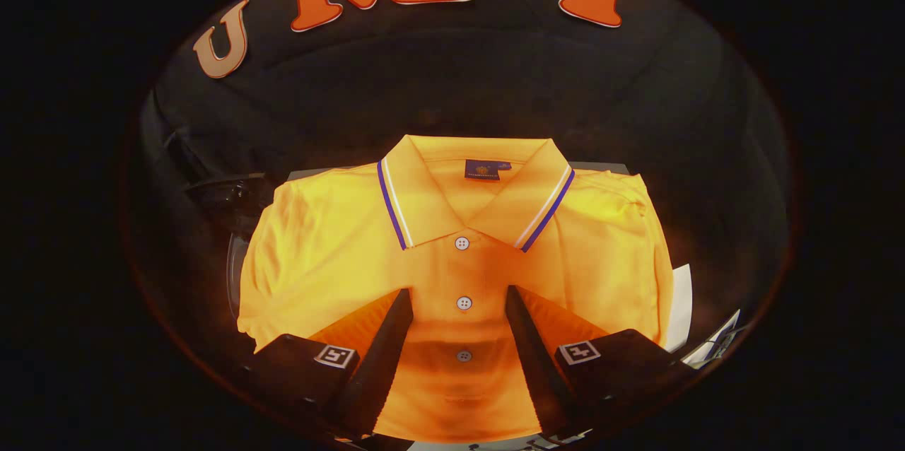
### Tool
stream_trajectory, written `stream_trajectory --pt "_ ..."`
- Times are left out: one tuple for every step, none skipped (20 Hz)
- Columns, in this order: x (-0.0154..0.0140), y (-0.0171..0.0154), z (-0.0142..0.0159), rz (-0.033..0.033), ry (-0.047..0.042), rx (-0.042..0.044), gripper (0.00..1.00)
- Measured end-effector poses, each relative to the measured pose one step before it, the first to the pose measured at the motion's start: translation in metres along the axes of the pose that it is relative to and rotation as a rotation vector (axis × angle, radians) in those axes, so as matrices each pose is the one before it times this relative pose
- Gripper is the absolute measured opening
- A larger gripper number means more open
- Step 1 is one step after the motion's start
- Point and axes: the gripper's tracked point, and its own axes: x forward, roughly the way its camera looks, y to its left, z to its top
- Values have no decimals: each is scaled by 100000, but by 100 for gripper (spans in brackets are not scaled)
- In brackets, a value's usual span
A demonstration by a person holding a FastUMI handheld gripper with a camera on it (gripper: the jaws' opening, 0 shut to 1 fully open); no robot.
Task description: Put the clothes into the washing machine and then close the washing machine lid.
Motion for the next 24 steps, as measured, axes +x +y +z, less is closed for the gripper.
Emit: stream_trajectory --pt "-109 -112 -11 117 71 -628 82" --pt "36 18 89 -53 83 -657 79" --pt "-107 85 -133 -11 184 -67 76" --pt "107 233 69 693 241 -50 73" --pt "-228 -391 108 10 -4 -584 65" --pt "-133 -98 38 -248 265 -644 59" --pt "-74 365 -55 859 57 -219 59" --pt "-113 289 88 1458 599 344 49" --pt "-69 -69 291 9 -619 206 40" --pt "-322 -423 -10 -110 398 -306 28" --pt "-123 127 -100 -474 333 679 28" --pt "243 266 159 685 -106 722 28" --pt "-167 19 -95 -141 -21 1252 22" --pt "30 -74 158 311 -791 -1019 16" --pt "-229 -73 -80 -316 -116 65 12" --pt "111 157 -46 768 -197 -49 12" --pt "-99 -16 79 705 -382 557 11" --pt "-214 -160 185 468 -679 1085 12" --pt "-65 85 109 385 -1428 1348 11" --pt "-26 61 104 157 -1321 684 11" --pt "28 -127 173 -144 -2372 325 11" --pt "-185 8 -134 603 -526 -912 8" --pt "92 -1 63 283 -1410 -487 8" --pt "-100 145 -21 1125 -233 -27 8"
